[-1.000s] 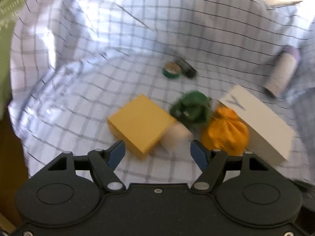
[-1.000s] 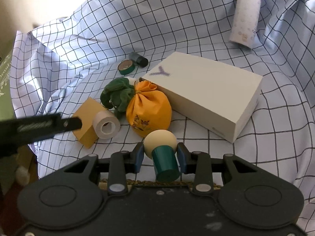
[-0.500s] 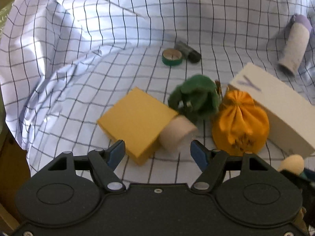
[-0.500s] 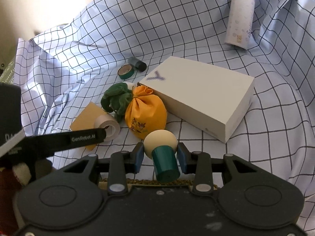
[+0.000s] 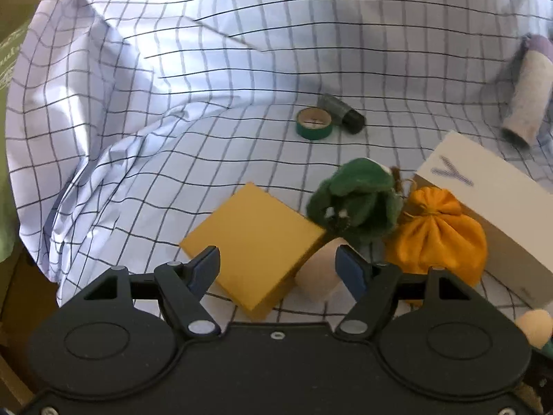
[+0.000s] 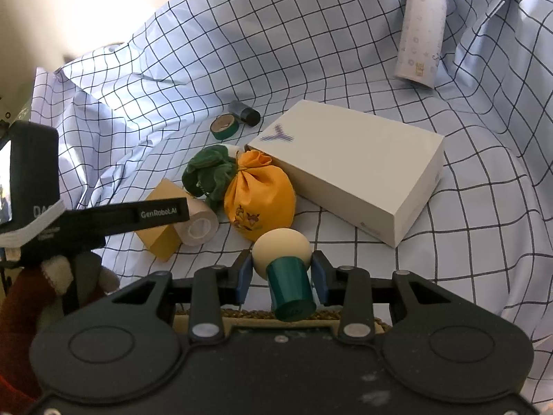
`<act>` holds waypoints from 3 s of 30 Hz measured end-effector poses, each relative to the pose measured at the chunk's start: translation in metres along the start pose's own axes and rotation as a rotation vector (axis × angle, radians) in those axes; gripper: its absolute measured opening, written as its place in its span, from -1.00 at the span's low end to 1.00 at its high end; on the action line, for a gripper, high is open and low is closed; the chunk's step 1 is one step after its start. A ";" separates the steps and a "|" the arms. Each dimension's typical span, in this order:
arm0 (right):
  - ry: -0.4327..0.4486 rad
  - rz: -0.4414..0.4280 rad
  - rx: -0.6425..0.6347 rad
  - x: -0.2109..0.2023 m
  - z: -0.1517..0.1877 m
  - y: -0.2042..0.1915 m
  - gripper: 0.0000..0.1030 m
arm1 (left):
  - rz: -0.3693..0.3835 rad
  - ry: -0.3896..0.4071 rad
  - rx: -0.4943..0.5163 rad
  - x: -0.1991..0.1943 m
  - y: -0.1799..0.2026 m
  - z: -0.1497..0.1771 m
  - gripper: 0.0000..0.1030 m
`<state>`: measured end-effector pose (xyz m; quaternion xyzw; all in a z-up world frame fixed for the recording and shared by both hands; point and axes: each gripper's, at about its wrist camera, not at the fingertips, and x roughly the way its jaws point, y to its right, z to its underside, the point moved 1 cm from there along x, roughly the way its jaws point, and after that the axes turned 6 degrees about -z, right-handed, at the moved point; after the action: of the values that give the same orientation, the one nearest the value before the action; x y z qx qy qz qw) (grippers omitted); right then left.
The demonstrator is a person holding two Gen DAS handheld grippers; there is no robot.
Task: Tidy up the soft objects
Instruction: 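Grasp the beige tape roll with the left tool while the right tool holds the mushroom, then carry the tape roll and mushroom over the basket and open both tools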
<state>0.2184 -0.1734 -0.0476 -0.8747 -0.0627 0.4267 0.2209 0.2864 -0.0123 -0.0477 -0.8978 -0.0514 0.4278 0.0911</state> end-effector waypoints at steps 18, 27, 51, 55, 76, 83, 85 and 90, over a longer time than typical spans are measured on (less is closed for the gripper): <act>-0.011 0.009 0.029 0.000 0.000 0.005 -0.29 | 0.233 -0.069 0.004 -0.012 0.004 0.013 0.26; -0.017 0.013 0.034 0.001 -0.001 0.007 -0.29 | 0.266 -0.111 0.052 0.006 0.018 0.019 -0.03; 0.025 -0.011 0.020 -0.041 0.017 -0.002 -0.29 | 0.335 -0.036 0.010 -0.060 -0.011 0.034 -0.11; 0.051 -0.020 0.005 -0.060 0.027 -0.008 -0.29 | 0.346 -0.021 0.005 -0.083 -0.019 0.046 -0.11; 0.129 -0.070 0.002 -0.139 0.103 -0.021 -0.29 | 0.391 -0.038 -0.050 -0.140 -0.033 0.123 -0.11; 0.159 -0.072 0.012 -0.155 0.115 -0.019 -0.29 | 0.404 -0.035 -0.046 -0.148 -0.024 0.139 -0.11; 0.166 -0.073 0.017 -0.159 0.117 -0.017 -0.29 | 0.409 -0.039 -0.049 -0.147 -0.021 0.142 -0.11; 0.178 -0.067 0.029 -0.164 0.118 -0.013 -0.29 | 0.410 -0.057 -0.045 -0.142 -0.013 0.145 0.01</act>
<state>0.0250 -0.1720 0.0129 -0.9033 -0.0659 0.3404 0.2525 0.0842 -0.0066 -0.0271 -0.8789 0.1203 0.4612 -0.0196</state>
